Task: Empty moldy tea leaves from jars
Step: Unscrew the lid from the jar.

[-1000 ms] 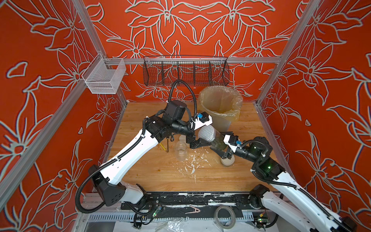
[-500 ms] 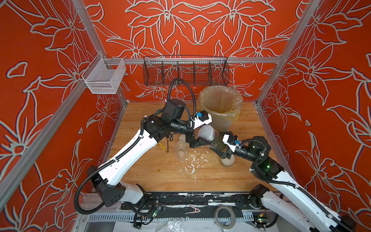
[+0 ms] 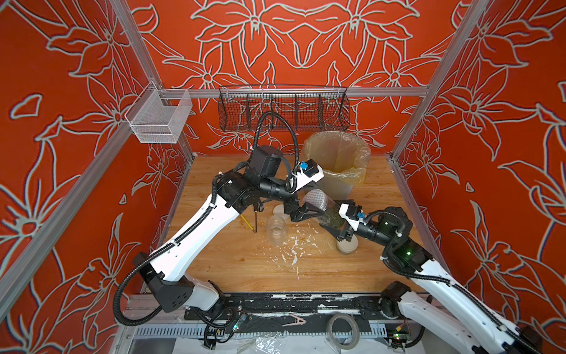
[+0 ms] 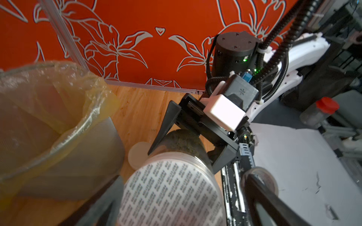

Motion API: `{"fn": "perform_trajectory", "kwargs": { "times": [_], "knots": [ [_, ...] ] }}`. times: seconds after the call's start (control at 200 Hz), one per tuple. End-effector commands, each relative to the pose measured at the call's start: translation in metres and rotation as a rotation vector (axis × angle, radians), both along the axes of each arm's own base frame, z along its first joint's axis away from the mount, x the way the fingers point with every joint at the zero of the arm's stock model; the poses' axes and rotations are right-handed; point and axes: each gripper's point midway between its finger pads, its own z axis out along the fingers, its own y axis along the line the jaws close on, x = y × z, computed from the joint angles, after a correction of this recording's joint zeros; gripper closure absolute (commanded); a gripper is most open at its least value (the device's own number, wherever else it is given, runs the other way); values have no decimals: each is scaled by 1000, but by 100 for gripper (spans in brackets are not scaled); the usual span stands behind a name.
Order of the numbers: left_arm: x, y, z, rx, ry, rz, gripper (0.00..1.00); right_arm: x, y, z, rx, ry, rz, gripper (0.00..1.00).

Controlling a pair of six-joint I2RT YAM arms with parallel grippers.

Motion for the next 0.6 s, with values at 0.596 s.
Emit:
{"fn": "perform_trajectory", "kwargs": {
  "times": [0.596],
  "knots": [
    [9,0,-19,71,63,9,11,-8,2,31,33,-95,37,55]
  ]
}}
